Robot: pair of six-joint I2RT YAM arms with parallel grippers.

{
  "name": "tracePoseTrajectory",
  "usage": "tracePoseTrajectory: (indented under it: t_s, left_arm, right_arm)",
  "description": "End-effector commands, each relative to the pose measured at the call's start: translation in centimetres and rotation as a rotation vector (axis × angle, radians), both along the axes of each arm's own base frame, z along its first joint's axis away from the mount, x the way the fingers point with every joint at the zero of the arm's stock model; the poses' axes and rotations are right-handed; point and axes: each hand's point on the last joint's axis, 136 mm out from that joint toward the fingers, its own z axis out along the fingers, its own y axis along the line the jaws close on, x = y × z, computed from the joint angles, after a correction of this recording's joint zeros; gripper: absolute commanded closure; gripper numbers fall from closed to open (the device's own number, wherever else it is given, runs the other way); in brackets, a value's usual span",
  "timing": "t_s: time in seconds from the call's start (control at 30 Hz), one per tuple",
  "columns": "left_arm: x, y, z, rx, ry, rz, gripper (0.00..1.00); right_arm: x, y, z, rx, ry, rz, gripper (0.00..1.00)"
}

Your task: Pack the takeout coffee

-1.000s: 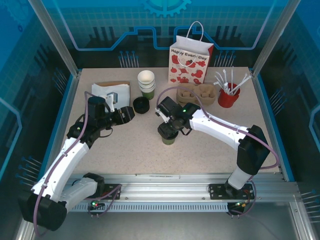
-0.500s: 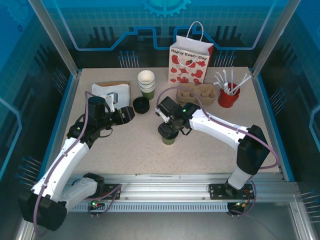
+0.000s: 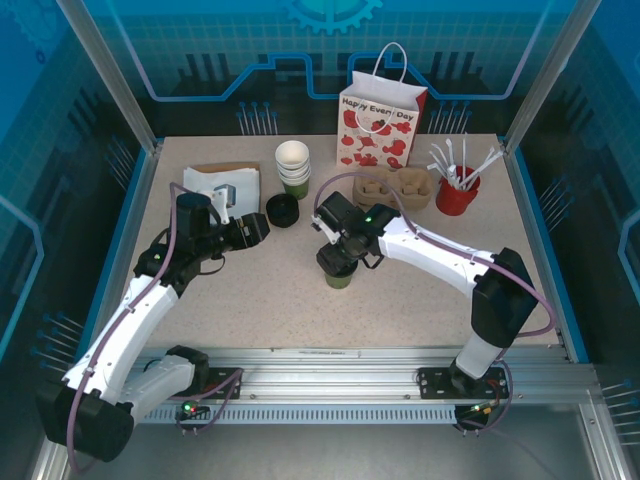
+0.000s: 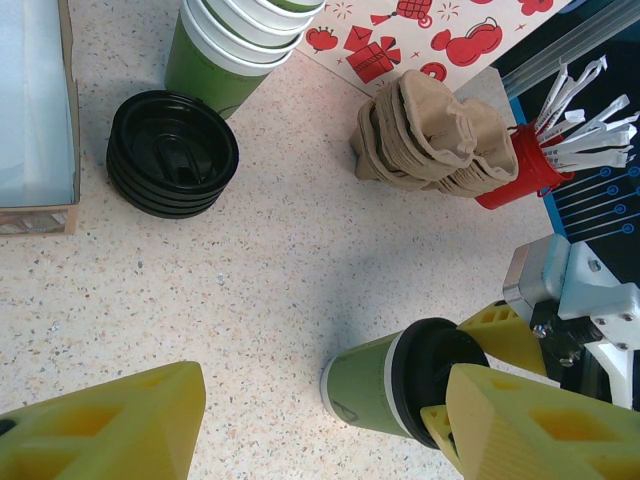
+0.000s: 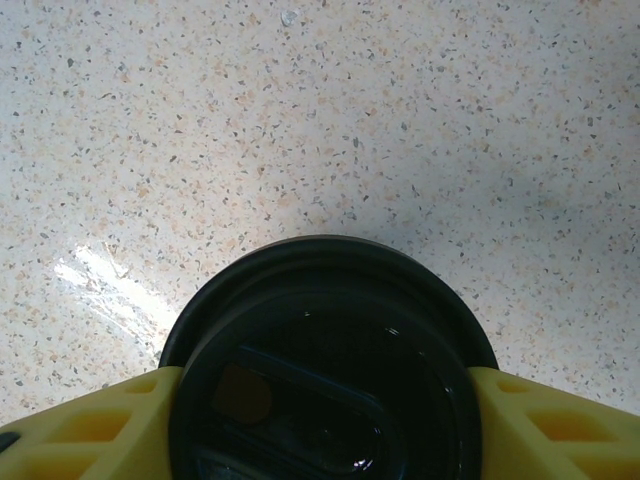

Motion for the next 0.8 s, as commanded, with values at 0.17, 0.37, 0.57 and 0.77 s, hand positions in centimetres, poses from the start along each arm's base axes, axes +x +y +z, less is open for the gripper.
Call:
tracePoseTrajectory:
  t_s: [0.17, 0.37, 0.57, 0.77]
  left_arm:
    - [-0.2, -0.1, -0.3, 0.001, 0.005, -0.015, 0.33]
    - [-0.3, -0.2, -0.4, -0.005, 0.011, -0.017, 0.33]
    - [-0.3, -0.3, -0.6, -0.012, 0.021, -0.02, 0.33]
    - [-0.4, -0.5, -0.9, -0.017, 0.029, -0.026, 0.33]
  right_arm:
    - [-0.4, -0.7, -2.1, -0.033, 0.059, 0.007, 0.37]
    - [-1.3, -1.2, -3.2, -0.046, 0.104, 0.009, 0.37]
    - [-2.3, -2.0, -4.4, -0.07, 0.145, 0.009, 0.38]
    - [-3.3, -2.6, -5.3, -0.076, 0.182, 0.008, 0.39]
